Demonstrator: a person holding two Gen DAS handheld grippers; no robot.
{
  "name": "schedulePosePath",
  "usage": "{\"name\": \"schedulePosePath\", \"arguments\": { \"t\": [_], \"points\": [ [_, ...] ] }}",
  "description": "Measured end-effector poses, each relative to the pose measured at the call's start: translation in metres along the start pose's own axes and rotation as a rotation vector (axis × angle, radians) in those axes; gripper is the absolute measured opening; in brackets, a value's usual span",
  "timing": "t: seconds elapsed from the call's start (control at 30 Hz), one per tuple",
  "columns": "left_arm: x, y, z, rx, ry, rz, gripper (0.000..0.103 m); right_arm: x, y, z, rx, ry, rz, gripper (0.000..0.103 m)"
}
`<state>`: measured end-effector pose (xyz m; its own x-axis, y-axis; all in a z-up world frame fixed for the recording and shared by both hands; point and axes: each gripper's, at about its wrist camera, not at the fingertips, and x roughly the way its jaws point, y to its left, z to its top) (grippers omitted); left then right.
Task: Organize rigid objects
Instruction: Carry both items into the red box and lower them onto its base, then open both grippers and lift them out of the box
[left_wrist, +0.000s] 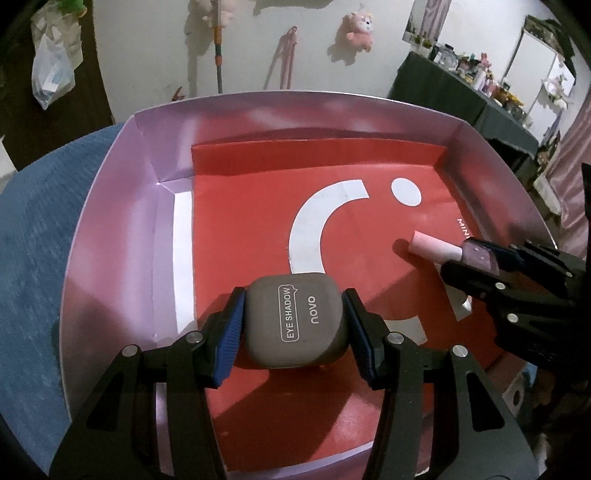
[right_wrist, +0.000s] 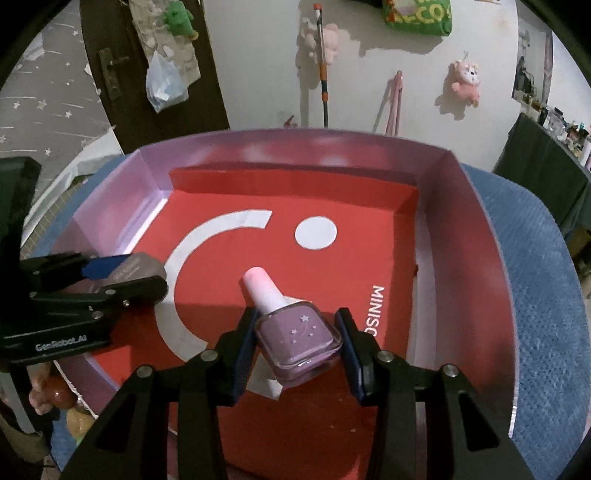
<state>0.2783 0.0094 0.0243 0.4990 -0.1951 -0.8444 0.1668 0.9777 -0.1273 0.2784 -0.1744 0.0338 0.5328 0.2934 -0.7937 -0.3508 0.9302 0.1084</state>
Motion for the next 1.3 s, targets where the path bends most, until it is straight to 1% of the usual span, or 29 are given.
{"name": "schedulePosePath", "arguments": {
  "t": [0.27,0.5,0.57,0.63,0.67,0.73,0.8,0.83,0.9,0.93,1.0,1.07,1.13,1.27,1.3],
  "points": [
    [0.0,0.0,0.0,-0.001,-0.005,0.001,0.05,0.003,-0.001,-0.001,0.004,0.005,-0.002,0.045],
    [-0.001,0.004,0.001,-0.014,-0.005,-0.013,0.05,0.003,0.0,-0.001,0.006,0.004,0.0,0.046],
    [-0.001,0.002,0.0,0.002,-0.006,0.002,0.05,0.003,-0.001,0.0,0.007,0.002,0.0,0.046],
    [-0.001,-0.002,-0.001,0.024,-0.004,0.034,0.05,0.003,-0.001,-0.001,0.006,0.002,0.0,0.046],
    [-0.001,-0.004,-0.002,0.033,-0.002,0.048,0.05,0.003,-0.001,0.0,0.007,0.001,0.001,0.047],
    [-0.004,-0.008,-0.003,0.047,-0.019,0.066,0.051,0.0,-0.001,0.0,0.007,-0.003,0.005,0.056],
    [-0.008,-0.009,-0.004,0.051,-0.04,0.072,0.056,-0.005,0.001,0.001,-0.002,-0.015,-0.003,0.062],
    [-0.01,-0.008,-0.003,0.049,-0.05,0.071,0.058,-0.007,0.001,0.001,-0.004,-0.02,-0.006,0.063],
    [-0.016,-0.007,-0.003,0.041,-0.068,0.063,0.068,-0.012,0.002,0.0,-0.004,-0.031,-0.004,0.063],
    [-0.018,-0.006,-0.003,0.038,-0.076,0.051,0.068,-0.015,0.003,0.0,-0.002,-0.036,-0.001,0.064],
    [-0.022,-0.008,-0.003,0.038,-0.084,0.051,0.068,-0.021,0.003,-0.002,0.001,-0.05,0.01,0.066],
    [-0.026,-0.01,-0.004,0.046,-0.095,0.064,0.07,-0.027,0.005,-0.004,0.0,-0.062,0.018,0.069],
    [-0.031,-0.014,-0.007,0.057,-0.114,0.076,0.072,-0.034,0.007,-0.006,-0.001,-0.078,0.038,0.075],
    [-0.045,-0.023,-0.014,0.086,-0.158,0.093,0.089,-0.051,0.011,-0.01,0.001,-0.117,0.068,0.079],
    [-0.048,-0.023,-0.016,0.088,-0.167,0.096,0.091,-0.054,0.012,-0.012,0.0,-0.125,0.074,0.083]
  ]
}}
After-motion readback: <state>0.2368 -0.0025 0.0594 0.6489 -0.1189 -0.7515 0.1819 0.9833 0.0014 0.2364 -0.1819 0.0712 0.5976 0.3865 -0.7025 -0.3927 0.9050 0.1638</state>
